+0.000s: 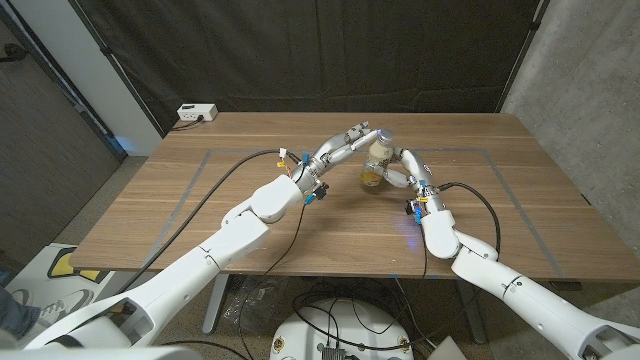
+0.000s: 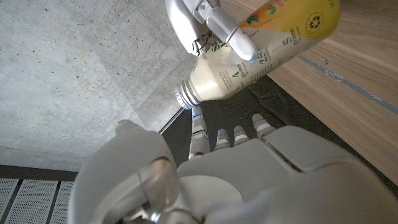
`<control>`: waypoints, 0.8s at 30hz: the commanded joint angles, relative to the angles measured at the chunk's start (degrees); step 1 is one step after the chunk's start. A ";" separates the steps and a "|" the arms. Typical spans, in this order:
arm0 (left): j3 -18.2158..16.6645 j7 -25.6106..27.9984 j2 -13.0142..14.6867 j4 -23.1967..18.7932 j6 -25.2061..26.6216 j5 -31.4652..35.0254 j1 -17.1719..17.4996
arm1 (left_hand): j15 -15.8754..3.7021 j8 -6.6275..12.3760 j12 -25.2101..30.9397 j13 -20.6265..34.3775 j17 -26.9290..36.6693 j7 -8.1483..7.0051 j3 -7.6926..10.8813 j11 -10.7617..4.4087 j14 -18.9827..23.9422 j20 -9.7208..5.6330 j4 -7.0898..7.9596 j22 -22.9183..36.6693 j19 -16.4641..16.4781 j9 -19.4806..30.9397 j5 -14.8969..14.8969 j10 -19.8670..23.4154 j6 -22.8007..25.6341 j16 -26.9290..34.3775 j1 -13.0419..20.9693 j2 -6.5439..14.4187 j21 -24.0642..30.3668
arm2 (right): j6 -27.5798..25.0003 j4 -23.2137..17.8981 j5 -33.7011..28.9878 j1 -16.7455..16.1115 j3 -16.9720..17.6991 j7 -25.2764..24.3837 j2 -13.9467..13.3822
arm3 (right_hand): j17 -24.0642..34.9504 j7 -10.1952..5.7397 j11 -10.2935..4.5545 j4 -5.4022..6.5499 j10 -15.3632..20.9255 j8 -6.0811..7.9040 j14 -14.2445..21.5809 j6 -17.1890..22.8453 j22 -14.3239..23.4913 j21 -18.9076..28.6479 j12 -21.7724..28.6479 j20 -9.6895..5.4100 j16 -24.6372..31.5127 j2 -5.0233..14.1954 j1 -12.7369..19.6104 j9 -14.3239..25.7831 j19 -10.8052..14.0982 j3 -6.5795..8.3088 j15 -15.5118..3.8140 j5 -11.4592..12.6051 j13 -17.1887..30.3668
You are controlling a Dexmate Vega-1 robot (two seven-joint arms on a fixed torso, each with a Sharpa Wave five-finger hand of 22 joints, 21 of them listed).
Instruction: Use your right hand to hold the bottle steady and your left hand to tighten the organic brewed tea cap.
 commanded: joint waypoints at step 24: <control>-1.20 1.15 -0.04 -0.12 0.44 -1.51 0.77 | -0.53 -0.03 0.39 0.08 0.28 -0.56 0.02 -0.34 -3.09 0.16 0.43 0.28 -10.51 0.28 -0.20 0.47 0.37 0.40 0.51 0.18 0.53 | -0.90 -0.97 0.31 -1.22 1.28 -1.00 -0.37 | 0.17 -4.21 -0.61 0.68 0.90 0.06 0.44 4.63 0.06 0.60 0.19 -5.40 0.09 11.27 11.12 0.35 -0.50 1.07 -5.55 0.30 0.13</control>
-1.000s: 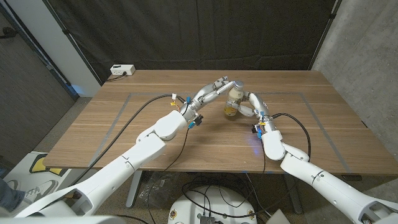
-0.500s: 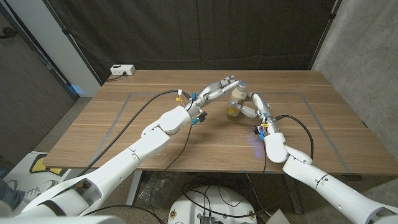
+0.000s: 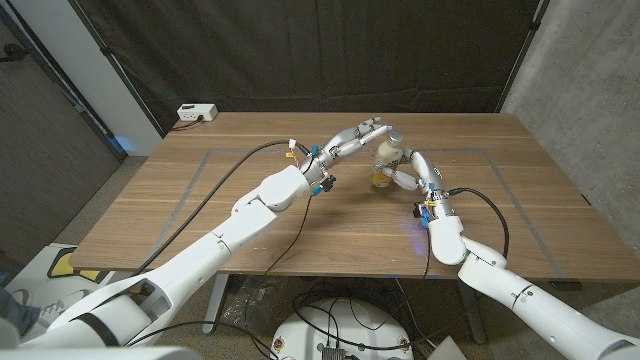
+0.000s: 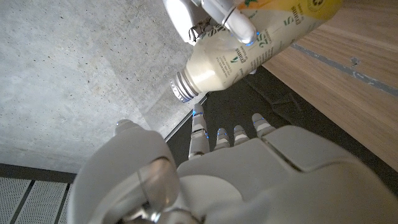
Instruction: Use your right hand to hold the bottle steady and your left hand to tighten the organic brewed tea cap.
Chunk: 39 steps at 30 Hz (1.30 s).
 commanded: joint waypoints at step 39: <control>-0.75 1.67 1.80 -3.81 2.56 -0.30 2.68 | -0.54 -0.07 0.33 0.10 0.29 0.25 -0.01 -0.26 -2.94 0.26 0.32 0.27 -10.57 0.31 -0.23 0.22 0.52 0.37 0.68 0.09 0.28 | 1.66 1.76 -0.53 2.52 -1.61 1.25 0.84 | 0.19 -4.15 -0.66 0.68 0.90 0.13 0.46 4.62 0.15 0.68 0.19 -5.39 0.11 11.31 11.15 0.36 -0.56 1.19 -5.50 0.37 0.08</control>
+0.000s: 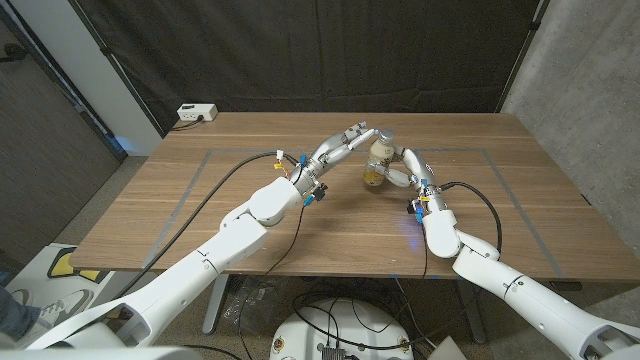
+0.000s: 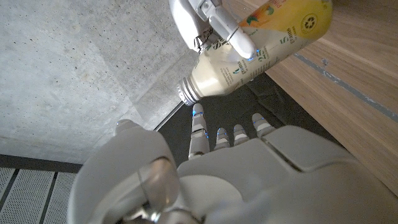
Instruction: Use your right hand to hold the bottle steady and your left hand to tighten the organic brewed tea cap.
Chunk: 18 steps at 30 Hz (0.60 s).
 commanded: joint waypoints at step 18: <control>1.81 -2.64 -2.19 3.51 -1.80 1.18 -4.38 | -0.27 -0.06 0.35 0.10 0.31 -0.01 -0.06 -0.15 -3.15 0.27 0.23 0.27 -10.61 0.08 -0.26 0.13 0.46 0.10 0.31 -0.26 0.28 | -0.59 -1.36 -0.89 -1.16 0.14 -0.92 -0.14 | 0.21 -4.16 -0.71 0.66 0.96 0.30 0.50 4.68 0.12 0.55 0.24 -5.42 0.15 11.46 11.08 0.08 -0.22 1.26 -5.62 0.27 0.14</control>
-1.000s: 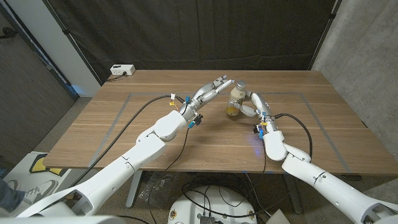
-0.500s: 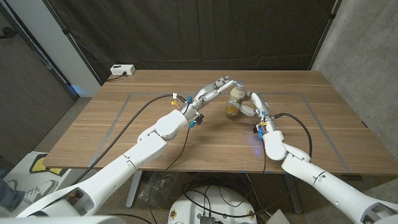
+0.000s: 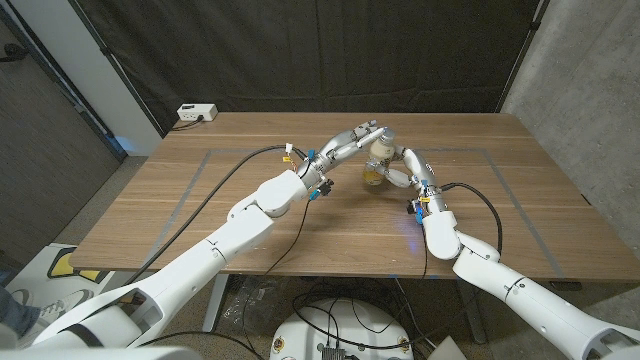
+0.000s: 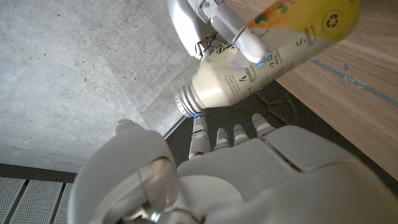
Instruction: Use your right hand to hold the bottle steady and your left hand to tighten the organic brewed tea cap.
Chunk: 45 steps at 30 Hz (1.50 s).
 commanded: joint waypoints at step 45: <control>-1.52 3.91 2.44 -6.10 1.81 1.34 4.87 | -0.23 0.00 0.36 0.11 0.30 0.02 0.46 -0.23 -2.95 0.29 0.20 0.26 -10.76 0.10 0.07 0.28 0.90 0.10 0.83 0.06 0.24 | 0.21 -0.36 -0.62 -0.21 -0.27 0.45 -0.24 | 0.24 -4.16 -0.77 0.69 0.94 0.29 0.47 4.63 0.07 0.69 0.26 -5.43 0.16 11.44 11.05 0.10 -0.42 1.33 -5.60 0.28 0.16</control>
